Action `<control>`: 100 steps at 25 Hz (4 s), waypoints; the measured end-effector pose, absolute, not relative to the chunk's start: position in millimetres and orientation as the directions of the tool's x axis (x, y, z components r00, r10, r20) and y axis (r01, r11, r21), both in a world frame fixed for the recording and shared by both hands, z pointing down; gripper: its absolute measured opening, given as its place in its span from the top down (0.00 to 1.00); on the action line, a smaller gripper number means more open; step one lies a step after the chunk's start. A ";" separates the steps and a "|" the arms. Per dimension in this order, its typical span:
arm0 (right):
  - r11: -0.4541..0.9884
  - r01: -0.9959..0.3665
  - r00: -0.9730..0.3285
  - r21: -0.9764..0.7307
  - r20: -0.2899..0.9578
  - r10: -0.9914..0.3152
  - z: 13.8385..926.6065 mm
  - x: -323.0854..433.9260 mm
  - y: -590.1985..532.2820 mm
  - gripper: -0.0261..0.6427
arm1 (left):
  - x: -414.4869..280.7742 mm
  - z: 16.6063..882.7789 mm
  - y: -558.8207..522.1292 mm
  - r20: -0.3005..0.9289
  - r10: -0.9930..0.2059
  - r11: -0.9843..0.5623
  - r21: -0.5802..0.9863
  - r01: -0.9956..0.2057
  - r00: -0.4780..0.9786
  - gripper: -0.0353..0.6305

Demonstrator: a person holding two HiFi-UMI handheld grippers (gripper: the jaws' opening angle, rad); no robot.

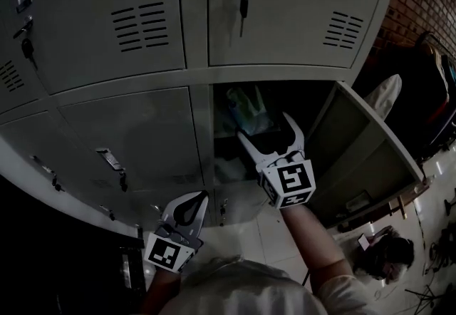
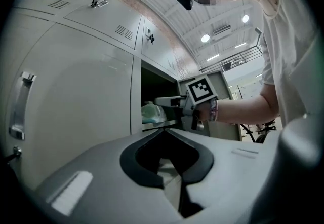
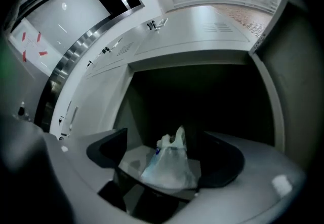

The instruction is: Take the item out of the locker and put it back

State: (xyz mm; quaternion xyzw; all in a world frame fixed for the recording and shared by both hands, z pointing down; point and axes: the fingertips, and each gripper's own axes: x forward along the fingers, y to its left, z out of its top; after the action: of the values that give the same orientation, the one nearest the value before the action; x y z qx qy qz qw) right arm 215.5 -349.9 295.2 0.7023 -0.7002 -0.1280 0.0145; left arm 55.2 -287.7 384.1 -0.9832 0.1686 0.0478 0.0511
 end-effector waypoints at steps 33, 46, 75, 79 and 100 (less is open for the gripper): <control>-0.024 -0.994 0.010 0.109 -0.126 -0.992 358.9 193.7 -228.6 0.94 | 59.5 385.1 -306.6 -0.103 -0.343 -0.935 -0.062 -0.350 0.934 0.94; -0.009 -0.995 -0.001 0.100 -0.094 -0.996 387.0 141.1 -125.1 0.94 | 34.9 395.5 -199.4 -0.087 -0.284 -0.953 -0.088 -0.291 0.955 0.94; 0.139 -0.989 -0.143 0.046 -0.074 -0.987 391.5 97.5 25.8 0.94 | -8.5 392.6 -31.5 -0.127 -0.389 -0.913 -0.079 -0.401 0.912 0.94; 0.140 -0.989 -0.142 0.041 -0.065 -0.988 393.9 101.5 13.1 0.94 | -10.1 394.1 -41.4 -0.125 -0.408 -0.904 -0.086 -0.419 0.905 0.94; -0.061 -0.987 0.035 0.149 -0.168 -0.985 330.7 173.5 -201.2 0.94 | 40.0 372.7 -211.2 -0.153 -0.255 -0.953 -0.124 -0.275 0.955 0.94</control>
State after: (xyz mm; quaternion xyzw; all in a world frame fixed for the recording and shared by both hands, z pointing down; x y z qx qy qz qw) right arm 173.5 -201.2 330.7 0.7194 -0.6853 -0.1127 -0.0040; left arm 40.0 -211.2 372.7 -0.9860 0.1343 0.0678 0.0723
